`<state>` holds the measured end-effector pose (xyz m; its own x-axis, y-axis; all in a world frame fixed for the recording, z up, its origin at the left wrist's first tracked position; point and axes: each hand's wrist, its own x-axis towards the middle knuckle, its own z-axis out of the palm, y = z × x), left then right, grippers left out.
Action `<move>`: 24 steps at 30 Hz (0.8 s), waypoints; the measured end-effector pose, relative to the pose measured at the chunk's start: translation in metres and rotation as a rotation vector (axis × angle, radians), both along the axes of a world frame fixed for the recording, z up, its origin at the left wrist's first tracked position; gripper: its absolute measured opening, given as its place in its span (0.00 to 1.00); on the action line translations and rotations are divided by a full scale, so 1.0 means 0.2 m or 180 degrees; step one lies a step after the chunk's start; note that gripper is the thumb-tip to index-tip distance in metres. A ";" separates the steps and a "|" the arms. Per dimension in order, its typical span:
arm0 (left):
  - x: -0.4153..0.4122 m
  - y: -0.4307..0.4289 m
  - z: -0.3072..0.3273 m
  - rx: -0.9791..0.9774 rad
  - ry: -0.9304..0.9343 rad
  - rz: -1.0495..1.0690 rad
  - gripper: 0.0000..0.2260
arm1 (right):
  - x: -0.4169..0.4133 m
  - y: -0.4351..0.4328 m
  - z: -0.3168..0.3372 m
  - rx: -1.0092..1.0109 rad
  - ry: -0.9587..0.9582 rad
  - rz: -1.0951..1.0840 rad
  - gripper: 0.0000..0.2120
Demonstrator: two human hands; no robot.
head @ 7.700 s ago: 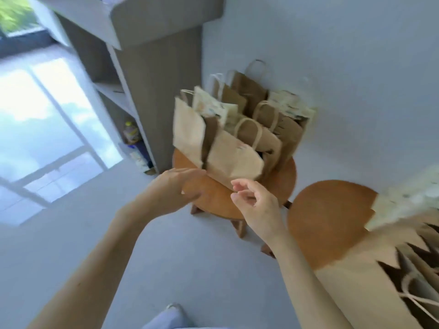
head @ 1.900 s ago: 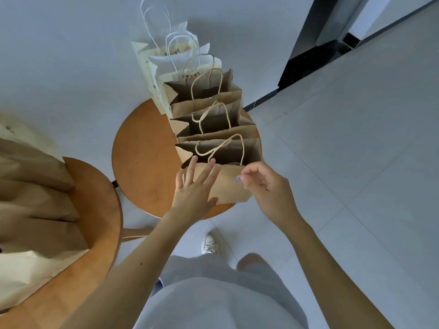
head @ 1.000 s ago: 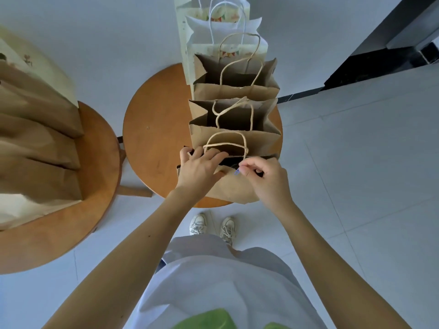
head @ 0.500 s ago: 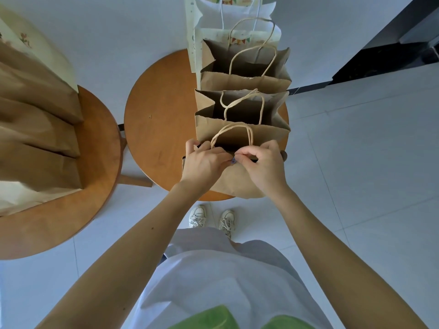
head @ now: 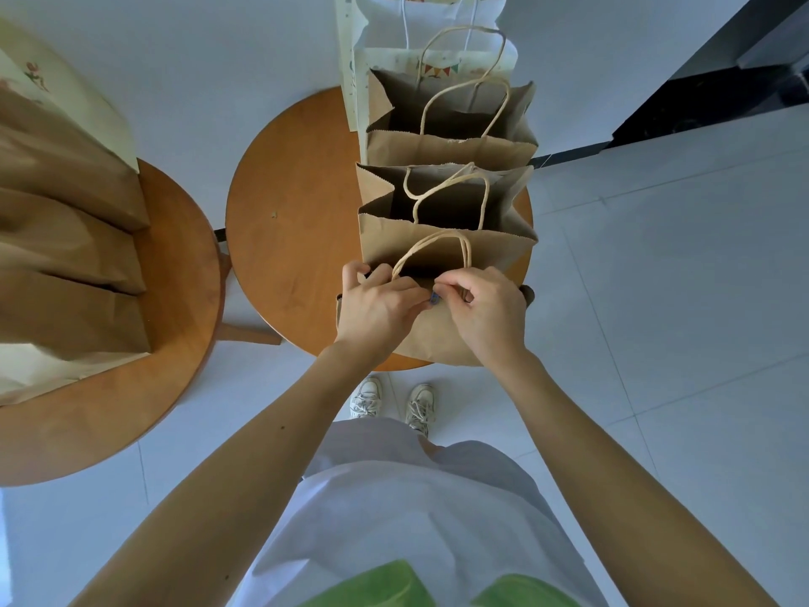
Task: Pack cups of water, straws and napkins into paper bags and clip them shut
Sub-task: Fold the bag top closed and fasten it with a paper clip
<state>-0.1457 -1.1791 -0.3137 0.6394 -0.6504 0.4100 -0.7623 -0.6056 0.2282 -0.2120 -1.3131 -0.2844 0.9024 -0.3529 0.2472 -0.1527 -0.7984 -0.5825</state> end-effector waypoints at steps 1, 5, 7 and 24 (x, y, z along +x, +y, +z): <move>0.00 0.00 0.00 0.0000 0.0009 -0.0004 0.12 | 0.00 0.00 0.00 -0.0013 -0.0028 -0.0017 0.05; 0.00 0.01 0.00 0.0013 0.0038 -0.0048 0.12 | -0.01 0.01 -0.02 -0.0078 -0.0047 -0.0047 0.06; 0.00 0.01 -0.01 0.0022 0.0065 -0.0063 0.12 | -0.01 0.01 -0.02 -0.0181 -0.0006 0.0021 0.05; 0.01 0.02 -0.01 -0.0112 0.0091 -0.0194 0.08 | -0.05 0.01 0.01 -0.0608 0.0535 0.0120 0.03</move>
<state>-0.1447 -1.1760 -0.3153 0.6108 -0.6740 0.4154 -0.7904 -0.5496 0.2705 -0.2211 -1.3120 -0.2815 0.9481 -0.2795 0.1516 -0.2026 -0.8985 -0.3894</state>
